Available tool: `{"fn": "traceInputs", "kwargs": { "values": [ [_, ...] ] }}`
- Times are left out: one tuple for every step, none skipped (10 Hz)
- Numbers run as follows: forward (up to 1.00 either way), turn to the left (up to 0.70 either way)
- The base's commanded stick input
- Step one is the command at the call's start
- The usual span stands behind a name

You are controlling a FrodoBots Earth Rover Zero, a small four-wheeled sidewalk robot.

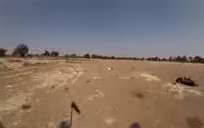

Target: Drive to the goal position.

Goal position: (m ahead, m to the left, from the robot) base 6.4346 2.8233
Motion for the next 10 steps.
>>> {"fn": "traceInputs", "kwargs": {
  "values": [
    [0.50, 0.00],
    [0.50, 0.00],
    [0.50, 0.00],
    [0.50, 0.00],
    [0.50, 0.00],
    [0.50, 0.00],
    [0.50, 0.00],
    [0.50, 0.00],
    [0.50, 0.00],
    [0.50, 0.00]
  ]
}}
